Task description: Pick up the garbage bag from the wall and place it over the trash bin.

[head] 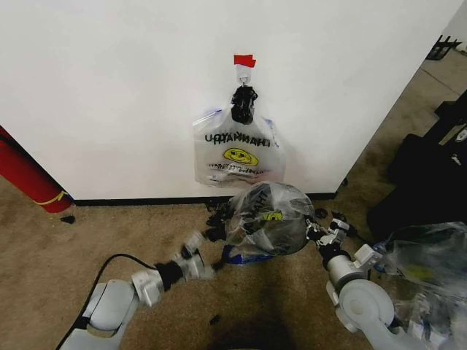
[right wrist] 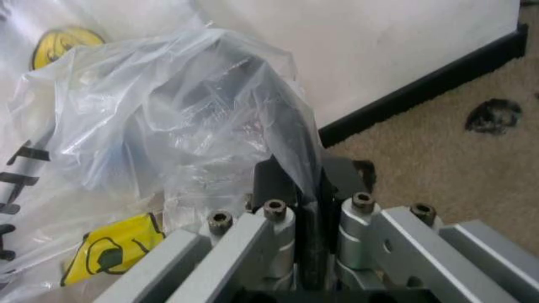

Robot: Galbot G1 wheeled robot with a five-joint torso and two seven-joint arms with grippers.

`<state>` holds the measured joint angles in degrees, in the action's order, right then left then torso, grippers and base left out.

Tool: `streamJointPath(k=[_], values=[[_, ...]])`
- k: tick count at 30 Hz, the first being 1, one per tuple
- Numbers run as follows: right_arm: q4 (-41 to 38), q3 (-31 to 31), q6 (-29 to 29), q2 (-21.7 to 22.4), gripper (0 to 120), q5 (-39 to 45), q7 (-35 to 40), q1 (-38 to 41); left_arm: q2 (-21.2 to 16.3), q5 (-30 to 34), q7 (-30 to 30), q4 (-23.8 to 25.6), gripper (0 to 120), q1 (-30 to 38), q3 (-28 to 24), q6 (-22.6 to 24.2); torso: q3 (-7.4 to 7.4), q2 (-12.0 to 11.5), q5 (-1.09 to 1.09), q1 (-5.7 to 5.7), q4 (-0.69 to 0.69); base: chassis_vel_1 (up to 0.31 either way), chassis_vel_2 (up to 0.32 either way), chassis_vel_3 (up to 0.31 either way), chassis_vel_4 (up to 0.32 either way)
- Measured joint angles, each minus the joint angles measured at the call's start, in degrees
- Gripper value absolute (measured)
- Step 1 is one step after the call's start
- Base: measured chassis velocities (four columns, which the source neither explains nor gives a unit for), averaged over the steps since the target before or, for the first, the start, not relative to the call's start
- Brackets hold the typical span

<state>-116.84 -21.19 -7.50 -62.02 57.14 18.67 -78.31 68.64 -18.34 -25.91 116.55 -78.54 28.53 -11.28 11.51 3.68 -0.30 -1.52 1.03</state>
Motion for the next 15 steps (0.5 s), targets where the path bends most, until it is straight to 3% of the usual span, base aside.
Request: streamJointPath(k=[2,4,5,6,8,10,12,13,15], values=[[-0.29,0.14,-0.35,0.34,1,-1.23,0.02,-0.16,-1.76,4.48,6.3,2.46,91,0.07,-2.78,5.22,0.0,0.0,0.0,0.0,0.01,0.0,0.0,0.0,0.0],[-0.45,0.59,-0.45,0.47,1,-3.02,0.02,-0.28,-5.09,14.56,16.47,5.44,86,0.92,-8.82,10.33,0.0,0.0,0.01,0.0,0.01,0.0,0.0,0.0,0.0],[-0.47,0.98,-0.45,0.39,1,-4.52,-0.18,-0.36,-7.26,22.51,20.9,7.75,79,1.73,-14.33,13.69,0.0,0.0,0.02,0.0,0.01,0.0,0.0,0.0,0.0],[-0.47,0.98,-0.45,0.39,1,-4.52,-0.18,-0.36,-7.26,22.51,20.9,7.75,79,1.73,-14.33,13.69,0.0,0.0,0.02,0.0,0.01,0.0,0.0,0.0,0.0],[-0.56,1.63,-0.43,0.13,1,-6.48,-0.62,-0.46,-9.82,31.29,24.87,10.67,71,3.04,-22.41,18.12,0.0,0.0,-0.02,0.0,0.02,0.0,0.0,0.0,0.0],[-0.59,2.08,-0.43,-0.02,1,-7.53,-0.76,-0.52,-10.96,34.2,26.39,11.78,67,4.09,-26.12,20.36,-0.01,0.01,0.01,0.0,0.02,0.0,0.0,0.0,0.0],[-0.61,3.26,-0.33,-0.44,1,-10.44,-1.11,-0.72,-12.92,38.6,30.13,12.54,54,7.31,-31.69,25.48,0.0,0.0,-0.01,0.0,0.0,0.0,0.0,0.0,0.0],[-0.61,3.26,-0.33,-0.44,1,-10.44,-1.11,-0.72,-12.92,38.6,30.13,12.54,54,7.31,-31.69,25.48,0.0,0.0,-0.01,0.0,0.0,0.0,0.0,0.0,0.0],[-0.73,3.87,-0.21,-0.74,1,-12.3,-1.67,-0.99,-13.93,43.51,35.51,12.64,46,11.54,-35.18,29.66,0.0,0.0,0.0,0.0,0.0,0.0,0.0,0.0,0.0]])
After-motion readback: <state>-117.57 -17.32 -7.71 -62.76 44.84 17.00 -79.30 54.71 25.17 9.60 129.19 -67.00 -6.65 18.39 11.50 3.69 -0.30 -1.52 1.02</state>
